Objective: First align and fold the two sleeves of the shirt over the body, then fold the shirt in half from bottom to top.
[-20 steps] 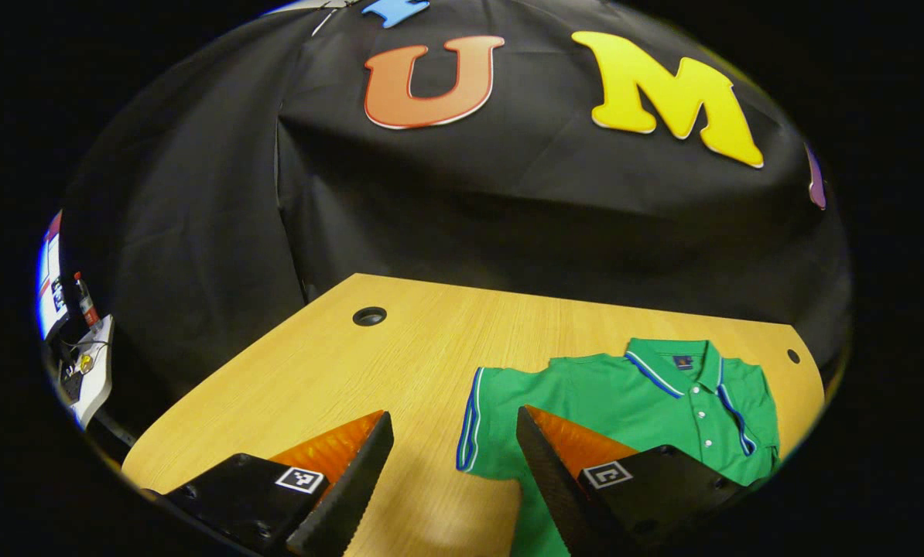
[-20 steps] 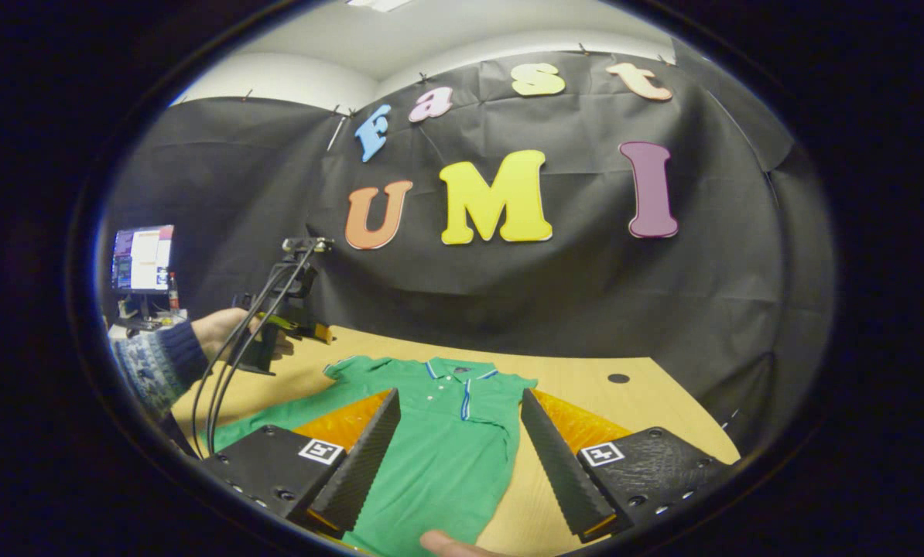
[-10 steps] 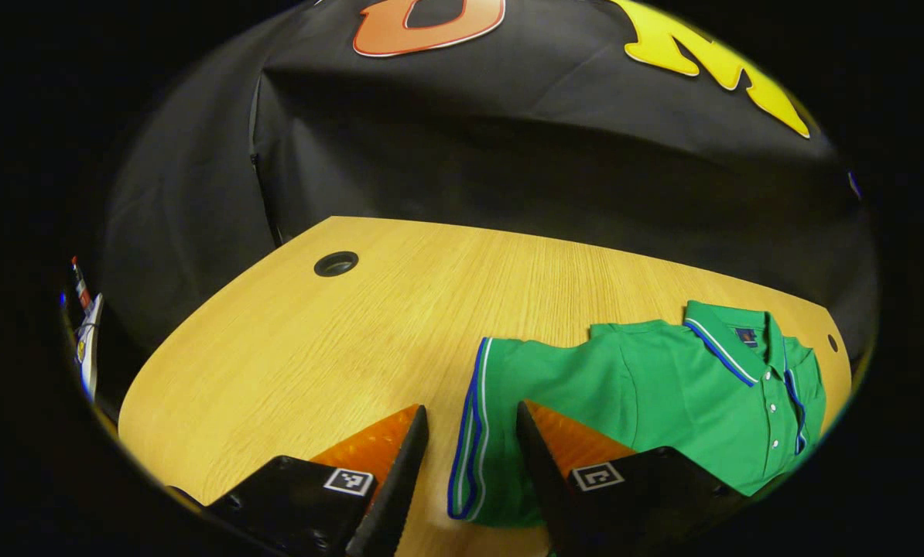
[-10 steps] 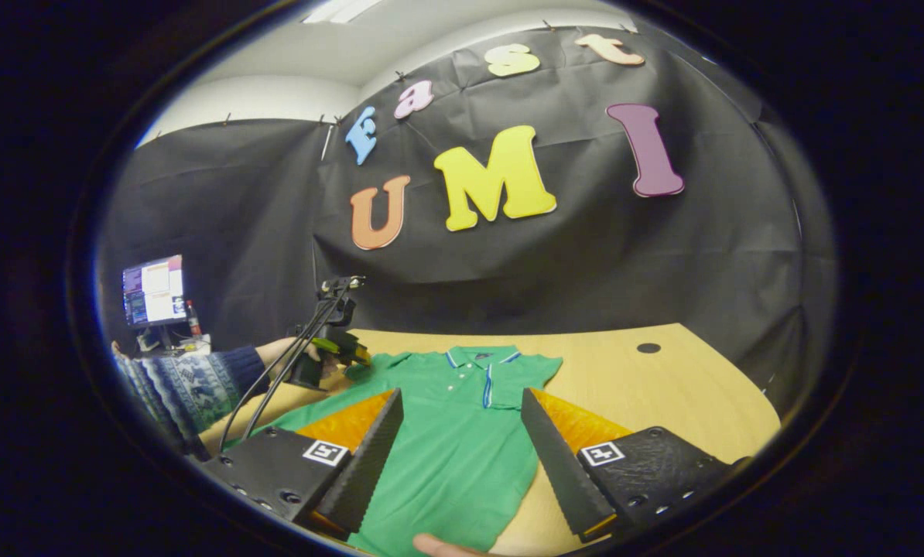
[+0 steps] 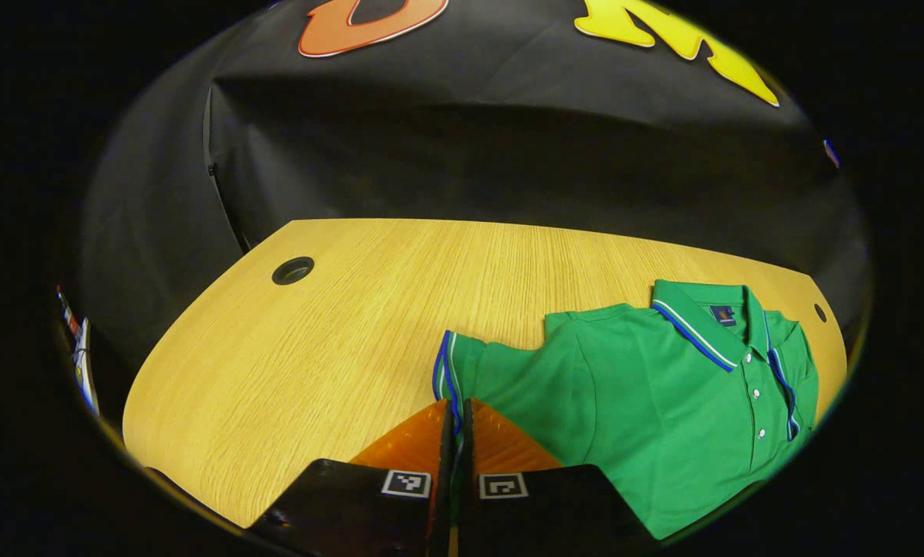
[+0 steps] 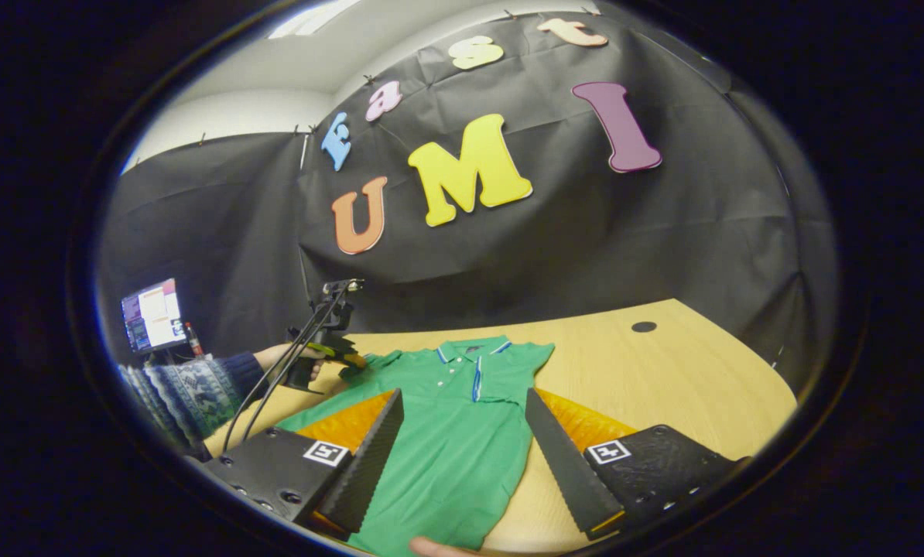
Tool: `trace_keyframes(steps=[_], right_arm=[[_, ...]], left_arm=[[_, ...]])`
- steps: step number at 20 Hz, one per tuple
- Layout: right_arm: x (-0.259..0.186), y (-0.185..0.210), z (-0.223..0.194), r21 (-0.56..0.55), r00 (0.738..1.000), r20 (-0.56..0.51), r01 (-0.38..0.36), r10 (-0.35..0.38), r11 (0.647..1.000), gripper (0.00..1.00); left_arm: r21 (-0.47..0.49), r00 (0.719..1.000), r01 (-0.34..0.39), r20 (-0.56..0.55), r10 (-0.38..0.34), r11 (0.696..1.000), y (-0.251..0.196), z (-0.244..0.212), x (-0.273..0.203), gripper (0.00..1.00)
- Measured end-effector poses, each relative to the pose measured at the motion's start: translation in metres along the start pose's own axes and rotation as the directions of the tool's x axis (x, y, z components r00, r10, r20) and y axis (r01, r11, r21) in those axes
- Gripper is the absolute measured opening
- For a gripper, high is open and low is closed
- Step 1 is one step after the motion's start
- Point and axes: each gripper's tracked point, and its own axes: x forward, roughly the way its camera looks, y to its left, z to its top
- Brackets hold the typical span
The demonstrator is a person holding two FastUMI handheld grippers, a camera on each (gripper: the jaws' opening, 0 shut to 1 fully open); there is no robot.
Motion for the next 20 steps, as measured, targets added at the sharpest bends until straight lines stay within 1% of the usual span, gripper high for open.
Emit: trace_keyframes(steps=[3, 4, 5, 6, 7, 8, 9, 11, 12, 13, 17, 19, 20], right_arm=[[0.001, 0.0, -0.007, -0.035, 1.0, -0.011, 0.012, -0.013, 0.999, 0.96], [0.001, 0.001, -0.007, -0.041, 1.0, -0.013, 0.008, -0.009, 0.999, 0.92], [0.001, 0.002, -0.008, -0.045, 1.0, -0.013, 0.005, -0.006, 0.999, 0.96], [0.0, 0.002, -0.007, -0.047, 1.0, -0.011, 0.007, -0.008, 0.999, 0.92], [0.001, 0.0, -0.007, -0.05, 1.0, -0.009, 0.013, -0.014, 0.999, 0.96], [0.0, -0.002, -0.006, -0.051, 1.0, -0.007, 0.02, -0.02, 0.999, 0.92], [0.0, -0.003, -0.005, -0.05, 1.0, -0.004, 0.025, -0.025, 0.998, 0.96], [-0.001, -0.003, -0.005, -0.04, 1.0, 0.0, 0.028, -0.028, 0.999, 0.96], [-0.001, -0.003, -0.005, -0.037, 1.0, -0.001, 0.029, -0.029, 0.999, 0.91], [0.0, -0.003, -0.005, -0.039, 1.0, -0.004, 0.03, -0.03, 0.999, 0.96], [-0.002, 0.0, -0.003, -0.043, 1.0, 0.003, 0.031, -0.031, 0.999, 0.96], [-0.004, 0.002, -0.003, -0.041, 0.999, -0.001, 0.032, -0.032, 0.999, 0.96], [-0.006, 0.004, -0.002, -0.04, 1.0, -0.001, 0.031, -0.031, 0.999, 0.96]], left_arm=[[0.013, 0.999, -0.032, -0.006, 0.033, 0.999, 0.001, 0.003, -0.008, 0.09], [0.017, 0.999, -0.038, 0.002, 0.038, 0.999, 0.0, 0.008, -0.011, 0.09], [0.024, 0.999, -0.037, 0.012, 0.037, 0.999, -0.005, 0.013, -0.016, 0.1], [0.03, 0.999, -0.041, 0.024, 0.04, 0.999, -0.008, 0.018, -0.02, 0.09], [0.035, 0.999, -0.038, 0.033, 0.037, 0.999, -0.013, 0.023, -0.025, 0.09], [0.031, 0.999, -0.029, 0.034, 0.028, 0.999, -0.023, 0.024, -0.03, 0.09], [0.025, 0.999, -0.017, 0.039, 0.016, 1.0, -0.033, 0.027, -0.035, 0.09], [0.023, 0.998, 0.016, 0.064, -0.018, 1.0, -0.055, 0.036, -0.041, 0.09], [0.033, 0.996, 0.023, 0.081, -0.026, 0.999, -0.066, 0.04, -0.044, 0.09], [0.041, 0.995, 0.035, 0.094, -0.039, 0.999, -0.078, 0.044, -0.046, 0.09], [0.061, 0.99, 0.111, 0.084, -0.116, 0.992, -0.13, 0.041, -0.05, 0.1], [0.068, 0.988, 0.143, 0.053, -0.147, 0.987, -0.157, 0.03, -0.048, 0.13], [0.053, 0.983, 0.173, 0.045, -0.175, 0.984, -0.169, 0.025, -0.046, 0.21]])
